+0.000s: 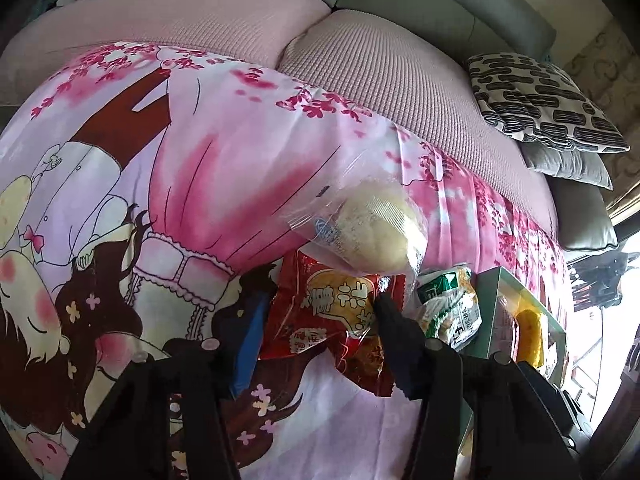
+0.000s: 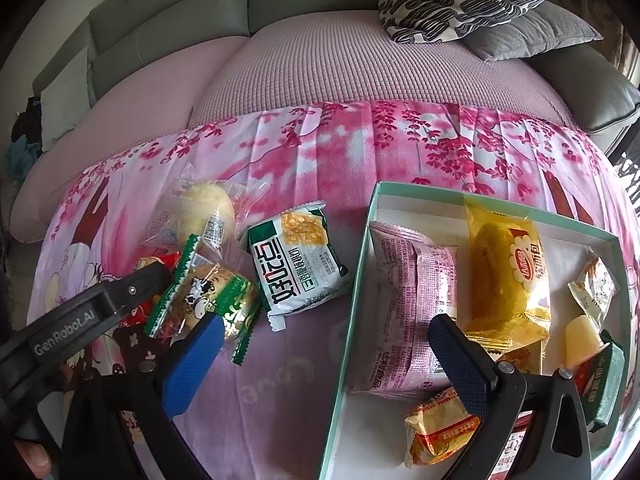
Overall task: Organize snacks
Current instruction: 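Lower the left gripper onto the red snack bag and close it, then grasp the cow-print cookie packet with the right gripper while the left holds the red bag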
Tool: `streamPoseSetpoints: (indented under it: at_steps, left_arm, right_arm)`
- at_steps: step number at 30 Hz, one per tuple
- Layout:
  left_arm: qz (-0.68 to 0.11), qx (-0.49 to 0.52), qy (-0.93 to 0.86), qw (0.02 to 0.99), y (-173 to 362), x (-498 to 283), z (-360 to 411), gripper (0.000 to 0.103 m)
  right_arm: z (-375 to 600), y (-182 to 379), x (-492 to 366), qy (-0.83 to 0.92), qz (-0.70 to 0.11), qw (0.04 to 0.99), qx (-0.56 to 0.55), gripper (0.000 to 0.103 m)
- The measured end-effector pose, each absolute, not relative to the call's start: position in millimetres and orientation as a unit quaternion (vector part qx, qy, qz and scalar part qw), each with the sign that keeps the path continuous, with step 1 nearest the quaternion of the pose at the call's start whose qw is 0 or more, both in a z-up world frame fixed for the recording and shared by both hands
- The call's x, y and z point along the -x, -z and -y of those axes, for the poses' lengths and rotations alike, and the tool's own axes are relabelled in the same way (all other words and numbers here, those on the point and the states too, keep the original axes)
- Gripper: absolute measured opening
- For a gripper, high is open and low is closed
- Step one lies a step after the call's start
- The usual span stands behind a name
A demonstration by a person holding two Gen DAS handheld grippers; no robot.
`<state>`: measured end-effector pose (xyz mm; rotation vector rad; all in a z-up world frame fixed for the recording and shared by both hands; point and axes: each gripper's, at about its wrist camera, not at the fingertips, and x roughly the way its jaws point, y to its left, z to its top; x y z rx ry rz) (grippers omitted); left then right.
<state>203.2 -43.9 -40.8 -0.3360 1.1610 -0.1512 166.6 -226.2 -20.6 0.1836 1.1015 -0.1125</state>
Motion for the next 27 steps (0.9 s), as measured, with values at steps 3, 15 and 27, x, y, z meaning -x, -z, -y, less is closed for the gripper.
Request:
streamPoseSetpoints:
  at_steps: [3, 15, 27]
  left_arm:
    - [-0.549, 0.155, 0.061, 0.819, 38, -201, 43, 0.056]
    - [-0.556, 0.152, -0.016, 0.817, 34, -179, 10, 0.057]
    - [-0.548, 0.117, -0.077, 0.825, 31, -175, -16, 0.059]
  right_arm:
    - [226, 20, -167, 0.052, -0.521, 0.847, -0.086, 0.103]
    - [203, 18, -168, 0.019, -0.517, 0.853, -0.068, 0.103]
    - [182, 15, -181, -0.017, -0.545, 0.831, -0.114, 0.098]
